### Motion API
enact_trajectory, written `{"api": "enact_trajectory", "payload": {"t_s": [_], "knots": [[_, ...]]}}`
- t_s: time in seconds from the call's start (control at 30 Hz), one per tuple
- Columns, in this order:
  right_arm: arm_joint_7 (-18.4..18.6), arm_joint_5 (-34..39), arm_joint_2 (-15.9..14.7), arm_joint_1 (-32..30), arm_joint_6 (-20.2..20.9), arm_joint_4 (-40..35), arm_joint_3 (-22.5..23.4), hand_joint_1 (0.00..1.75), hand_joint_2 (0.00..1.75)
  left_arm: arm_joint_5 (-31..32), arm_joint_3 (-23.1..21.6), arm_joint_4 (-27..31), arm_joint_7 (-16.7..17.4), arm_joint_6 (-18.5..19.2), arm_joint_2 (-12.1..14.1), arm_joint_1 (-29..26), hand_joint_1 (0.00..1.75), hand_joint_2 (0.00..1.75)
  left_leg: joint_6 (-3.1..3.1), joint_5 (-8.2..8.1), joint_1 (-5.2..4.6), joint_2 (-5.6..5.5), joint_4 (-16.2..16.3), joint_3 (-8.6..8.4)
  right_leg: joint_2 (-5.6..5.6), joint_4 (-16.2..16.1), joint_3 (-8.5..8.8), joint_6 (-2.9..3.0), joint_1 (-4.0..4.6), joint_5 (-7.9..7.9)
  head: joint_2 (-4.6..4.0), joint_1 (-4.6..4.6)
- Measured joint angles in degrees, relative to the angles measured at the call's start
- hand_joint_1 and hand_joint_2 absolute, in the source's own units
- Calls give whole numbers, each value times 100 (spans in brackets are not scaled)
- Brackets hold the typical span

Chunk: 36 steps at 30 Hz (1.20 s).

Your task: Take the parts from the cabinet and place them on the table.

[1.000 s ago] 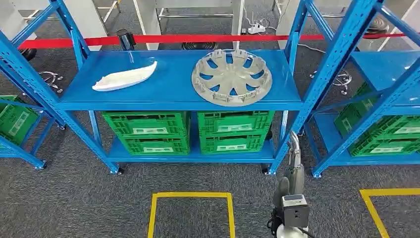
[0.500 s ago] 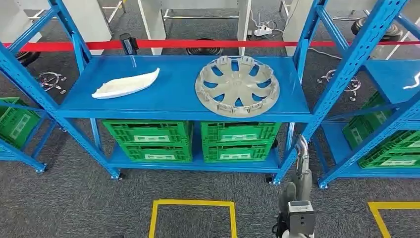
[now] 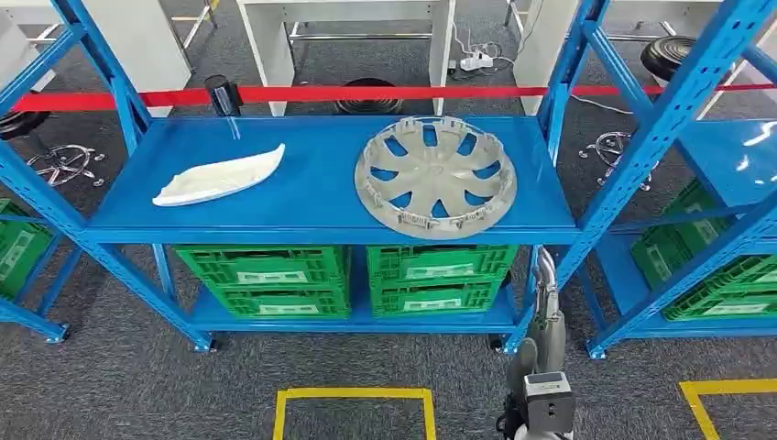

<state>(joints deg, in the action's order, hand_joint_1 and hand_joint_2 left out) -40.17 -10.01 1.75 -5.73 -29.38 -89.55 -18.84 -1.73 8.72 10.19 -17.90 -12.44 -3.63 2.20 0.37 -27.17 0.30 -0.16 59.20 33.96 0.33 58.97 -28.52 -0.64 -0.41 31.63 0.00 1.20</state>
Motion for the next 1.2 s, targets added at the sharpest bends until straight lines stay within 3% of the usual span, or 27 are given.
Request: {"api": "enact_trajectory", "payload": {"t_s": [0.07, 0.17, 0.2, 0.23, 0.27, 0.33, 0.37, 0.4, 0.43, 0.5, 0.57, 0.6, 0.67, 0.7, 0.73, 0.77, 0.83, 0.87, 0.9, 0.93, 0.97, 1.0, 1.03, 1.07, 1.1, 1.17, 1.2], "knots": [[-4, -2, 0, 23, 31, 0, 0, 0, 0, 0, 4, 4, -7, 0, 2, 6, 0, 0, 59, -22, 21, -13, -73, -113, -11, 343, -142, -45, -21, 65, 0, -28], [2, -2, 0, 27, 59, 0, 0, 0, 0, 0, 9, 7, -9, -2, 7, 25, 0, 0, 116, -102, 3, -12, -78, -173, -9, 1526, -933, -84, -19, 589, 0, -79], [2, -2, 0, 23, 66, 0, -2, 0, 0, 0, 9, 4, -9, -2, 5, 16, 0, 0, 118, -136, -3, -14, -77, -207, -9, 1731, -1134, -80, -18, 645, 0, -85], [4, -2, -2, 23, 68, 0, -2, 0, 0, 0, 9, 4, -9, -4, 4, 9, 0, 0, 116, -171, -7, -19, -76, -252, -10, 1679, -1194, -62, -16, 524, 0, -92], [4, 0, -4, 24, 81, 0, -2, 0, 0, 0, 9, 4, -9, -4, 0, 6, 0, 0, 110, -213, -10, -26, -76, -314, -10, 1385, -1133, -35, -13, 249, 0, -101], [4, 17, -4, 25, 83, 0, -2, 0, 0, 0, 9, 7, -9, -4, 0, 11, 0, 0, 88, -307, -14, -29, -77, -463, -11, 343, -760, 16, 3, -486, 0, -122], [4, 20, -7, 29, 83, 0, -2, 0, 0, 0, 9, 2, -9, -4, -9, 9, 0, 0, 68, -344, -15, -27, -86, -466, -18, 110, -658, 51, 20, -532, 0, -129], [4, 24, -9, 29, 83, 0, -2, 0, 0, 0, 11, 4, -9, -4, -9, 26, 0, 0, 30, -362, -29, -45, -70, -496, -32, 128, -712, 57, 65, -135, 0, -124], [7, 24, -9, 29, 83, 0, -4, 0, 0, 0, 11, 4, -9, -4, -9, 31, 0, 0, -24, -403, -29, -32, -101, -470, -21, 123, -697, 99, 68, -151, 0, -138], [6, 24, -20, -2, 61, 0, 2, 0, 0, 4, 11, 4, -9, -4, -9, 14, 0, 0, -97, -370, -46, -29, -33, -592, -19, 54, -612, 178, 39, -418, 0, -125], [2, 15, -20, -2, 50, -2, 0, 0, 0, 18, 11, 4, -11, -15, -7, 22, 0, 0, -142, -496, -38, -18, 109, -584, -33, -14, -453, 230, -8, -411, 0, -112], [0, 13, -20, 4, 46, -2, 0, 0, 0, 18, 11, 4, -13, -17, -11, 46, 0, 0, -167, -641, -24, -15, 419, -409, -35, -26, -437, 249, -10, -398, 0, -59], [2, 15, -22, -16, 48, 0, 0, 0, 0, 0, 11, 7, -59, -17, -13, 57, 0, 0, -227, -1079, 4, -13, 1246, 103, -36, -25, -436, 278, -7, -360, 0, -41], [2, 26, -22, -27, 59, 0, 0, 0, 0, -15, 11, 4, -68, -17, -13, 46, 0, 0, -244, -1174, 10, -13, 1513, 293, -32, -24, -430, 283, -7, -341, 0, -37], [4, 44, -22, -36, 96, 0, 0, 0, 0, -44, 13, 4, -68, -20, -13, 33, 0, 0, -264, -1098, 18, -13, 1534, 370, -18, -21, -411, 278, -8, -324, 0, -28], [4, 57, -22, -37, 120, 0, 0, 0, 0, -52, 22, 4, -68, -26, -13, 24, 0, 0, -273, -886, 28, -12, 1310, 326, -8, -17, -384, 271, -10, -303, 0, -17], [4, 50, -22, -35, 111, -6, 2, 0, 0, -52, 57, 4, -70, -61, -11, 26, 0, 0, -265, -213, 40, -8, 320, -43, -3, -12, -295, 237, -16, -246, 0, 0], [2, 37, -22, -34, 94, -20, 0, 0, 0, -52, 63, 4, -70, -94, -13, 23, 0, 0, -252, -35, 42, -3, -81, -174, -8, -14, -278, 207, -16, -221, 0, 7], [2, 29, -22, -24, 81, -26, 2, 0, 0, -61, 72, 2, -70, -122, -17, 27, 0, 0, -203, -215, 8, 5, -83, -121, -8, -12, -261, 183, -2, -219, 0, 2], [4, 9, -20, -19, 83, -26, 2, 0, 0, -85, 96, 7, -81, -162, -15, 33, 0, 0, -135, -204, -8, 17, -66, -136, -9, -20, -286, 140, 3, -216, 0, 13], [4, -20, -22, -19, 105, -26, 2, 0, 0, -107, 120, 4, -92, -203, -15, 18, 0, 0, -100, -74, -13, 14, -62, -134, -11, -22, -277, 106, 1, -201, 0, 9], [2, -42, -20, -16, 118, -26, 2, 0, 0, -131, 153, 4, -94, -234, -15, 3, 0, 0, -79, -80, -17, 9, -59, -135, -11, -43, -258, 71, -4, -205, 0, 0], [4, -66, -22, -3, 136, -26, 2, 0, 175, -140, 160, 7, -111, -254, -15, 6, 0, 0, -30, -47, 13, 8, -112, -177, -9, -43, -244, 25, 18, -188, 0, -2], [2, -109, -22, 4, 120, -26, 2, 0, 175, -157, 168, 7, -131, -264, -13, 9, 0, 0, 6, -25, 33, 17, -146, -203, -12, 55, -266, 2, -3, -113, 0, -9], [0, -177, -22, 25, 62, -26, 0, 0, 175, -177, 207, 9, -146, -275, 2, 18, 0, 0, 39, -23, 36, 20, -155, -204, -12, 327, -405, -14, 0, 59, 0, -48], [4, -256, -22, 31, -92, -11, -2, 0, 175, -201, 271, 9, -146, -286, 7, 22, 0, 0, 59, -32, 29, 20, -154, -198, -12, 1278, -895, -41, -10, 484, 0, -81], [4, -280, -24, 26, -155, 7, -4, 0, 175, -203, 291, 7, -138, -295, 9, 16, 0, 0, 65, -37, 27, 20, -152, -196, -12, 1648, -1106, -48, -8, 588, 0, -87]]}}
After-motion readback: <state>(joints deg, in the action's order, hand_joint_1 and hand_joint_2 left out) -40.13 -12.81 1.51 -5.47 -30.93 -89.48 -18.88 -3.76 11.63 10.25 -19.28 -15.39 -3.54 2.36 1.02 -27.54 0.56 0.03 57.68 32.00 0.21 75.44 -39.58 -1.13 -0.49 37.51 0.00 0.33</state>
